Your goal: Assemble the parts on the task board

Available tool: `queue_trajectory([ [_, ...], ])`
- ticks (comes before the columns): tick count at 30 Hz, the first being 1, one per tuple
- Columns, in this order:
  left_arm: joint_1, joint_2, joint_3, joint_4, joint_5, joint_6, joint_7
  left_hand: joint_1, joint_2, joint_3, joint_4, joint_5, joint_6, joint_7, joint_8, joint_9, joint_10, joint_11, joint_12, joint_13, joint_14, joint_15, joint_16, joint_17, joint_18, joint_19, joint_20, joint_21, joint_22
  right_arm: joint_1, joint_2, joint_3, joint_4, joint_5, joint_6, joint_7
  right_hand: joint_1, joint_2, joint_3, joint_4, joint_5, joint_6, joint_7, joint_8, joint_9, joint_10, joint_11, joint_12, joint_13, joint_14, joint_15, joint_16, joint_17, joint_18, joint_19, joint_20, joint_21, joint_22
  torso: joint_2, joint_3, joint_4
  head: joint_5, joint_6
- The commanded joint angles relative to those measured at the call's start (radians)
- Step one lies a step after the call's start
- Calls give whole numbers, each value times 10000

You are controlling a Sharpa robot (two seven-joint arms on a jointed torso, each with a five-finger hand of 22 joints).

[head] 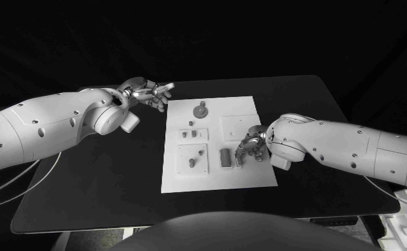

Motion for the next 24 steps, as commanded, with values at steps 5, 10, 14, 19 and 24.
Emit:
queue_trajectory([
  [5,13,5,7,29,-35,122,53,-73,-39,75,5,20,-85,-18,46,-13,-12,-43,-57,-9,-68,-23,60,-15,110,74,-16,-34,13,-48,68,-11,-31,-131,155,-43,-157,-15,3,75,-67,-52,54,-80,-16,-6,25,-66,6,-5,-90,-31,-2,155,20,8,-9,58,1,4,-3,12,1],
  [10,13,-6,7,33,-35,120,48,-72,-40,77,5,20,-85,-18,46,-13,-12,-43,-57,-9,-68,-24,61,-15,110,75,-16,-34,14,-93,76,-15,-55,-223,173,-59,-175,-25,4,82,-73,-66,60,-90,-21,-14,30,-67,9,-11,-94,-32,0,155,18,9,-11,58,1,5,-3,13,1],
  [14,13,-9,7,31,-39,126,42,-70,-40,79,5,20,-86,-18,47,-14,-12,-43,-57,-9,-68,-24,61,-15,110,76,-16,-35,15,-111,81,-15,-85,-376,140,-66,-202,-56,4,90,-88,-89,69,-105,-28,-28,40,-67,15,-21,-102,-33,4,155,17,10,-13,57,2,8,-7,18,1],
  [19,13,-10,7,34,-50,140,25,-68,-36,83,5,20,-85,-19,48,-14,-10,-44,-56,-8,-67,-24,63,-15,110,78,-16,-34,16,-117,105,-15,-128,-413,208,-78,-221,-89,6,95,-109,-107,78,-116,-34,-40,48,-65,22,-30,-110,-35,8,155,16,10,-14,56,1,8,-4,26,1],
  [24,13,-8,7,41,-63,120,21,-69,-36,84,6,20,-85,-18,49,-15,-10,-44,-55,-8,-67,-24,64,-16,110,79,-16,-35,17,-140,119,-15,-143,-537,148,-81,-228,-136,19,88,-129,-145,92,-139,-44,-70,63,-68,30,-53,-123,-42,12,155,6,10,-22,55,1,9,-3,3,1],
])
